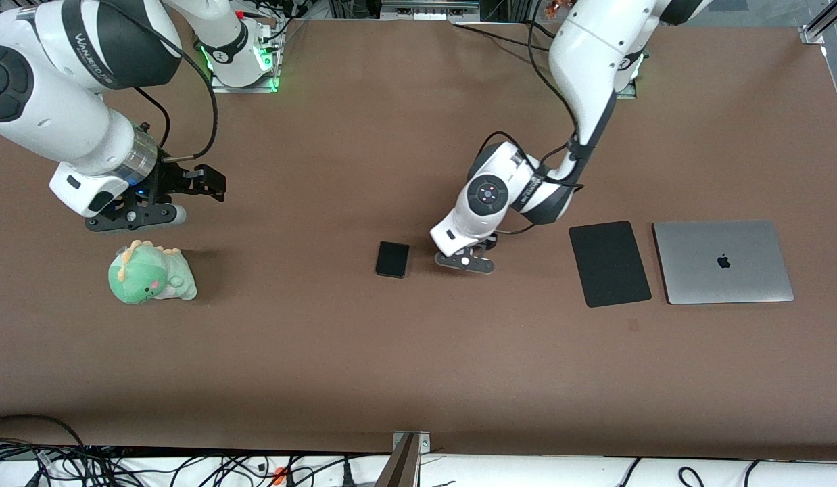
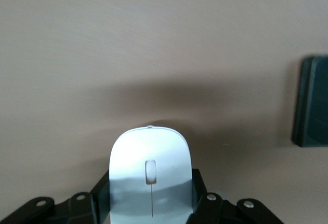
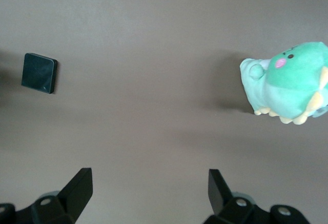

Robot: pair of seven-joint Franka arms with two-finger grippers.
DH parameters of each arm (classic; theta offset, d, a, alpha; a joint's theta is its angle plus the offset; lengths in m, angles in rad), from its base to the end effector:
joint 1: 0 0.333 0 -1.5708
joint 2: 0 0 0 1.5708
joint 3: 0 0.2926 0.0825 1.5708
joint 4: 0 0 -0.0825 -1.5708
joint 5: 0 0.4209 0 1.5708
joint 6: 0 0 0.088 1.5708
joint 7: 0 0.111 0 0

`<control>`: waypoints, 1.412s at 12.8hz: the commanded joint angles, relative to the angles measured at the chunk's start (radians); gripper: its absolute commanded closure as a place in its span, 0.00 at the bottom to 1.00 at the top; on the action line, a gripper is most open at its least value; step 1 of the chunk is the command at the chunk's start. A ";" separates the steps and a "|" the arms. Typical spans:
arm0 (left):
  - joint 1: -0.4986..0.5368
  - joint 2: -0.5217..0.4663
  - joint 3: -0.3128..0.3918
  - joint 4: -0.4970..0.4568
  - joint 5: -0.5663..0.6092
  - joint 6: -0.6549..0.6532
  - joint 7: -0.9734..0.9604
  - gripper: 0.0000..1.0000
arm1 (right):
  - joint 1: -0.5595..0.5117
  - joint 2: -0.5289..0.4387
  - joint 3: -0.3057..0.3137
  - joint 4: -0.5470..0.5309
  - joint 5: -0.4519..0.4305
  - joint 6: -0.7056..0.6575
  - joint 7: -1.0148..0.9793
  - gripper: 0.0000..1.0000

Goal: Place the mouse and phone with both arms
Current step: 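Carry the mouse toward the mouse pad while the right gripper reaches the phone, then grasp the black phone with the right gripper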

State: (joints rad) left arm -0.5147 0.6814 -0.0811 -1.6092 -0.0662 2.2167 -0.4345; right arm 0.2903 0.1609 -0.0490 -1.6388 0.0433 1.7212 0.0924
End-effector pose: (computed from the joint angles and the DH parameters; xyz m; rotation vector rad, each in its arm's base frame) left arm 0.5800 -0.3905 0.1772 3.0785 -0.1591 -0.1756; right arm 0.6162 0.1575 0.4761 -3.1100 -0.2197 0.1294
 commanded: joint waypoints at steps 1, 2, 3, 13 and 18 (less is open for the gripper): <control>0.143 -0.115 -0.015 -0.015 -0.023 -0.170 0.017 0.67 | 0.045 0.037 0.003 -0.053 0.015 0.108 0.044 0.00; 0.168 -0.126 -0.006 -0.015 -0.014 -0.231 0.020 0.67 | 0.087 0.069 0.003 -0.056 0.015 0.144 0.096 0.00; 0.206 -0.132 0.003 -0.015 -0.007 -0.305 0.026 0.67 | 0.131 0.112 0.003 -0.055 0.015 0.194 0.197 0.00; 0.512 -0.037 0.004 -0.105 0.114 -0.186 0.338 0.73 | 0.401 0.590 0.003 0.129 0.014 0.655 0.750 0.00; 0.512 -0.016 0.004 -0.163 0.114 -0.063 0.338 0.22 | 0.418 0.666 0.003 0.158 0.013 0.715 0.796 0.00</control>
State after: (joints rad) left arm -0.0074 0.6695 -0.0705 -1.7527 0.0317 2.1281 -0.1088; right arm 0.6984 0.7964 -0.0388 -1.5103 0.0525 2.4239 0.8616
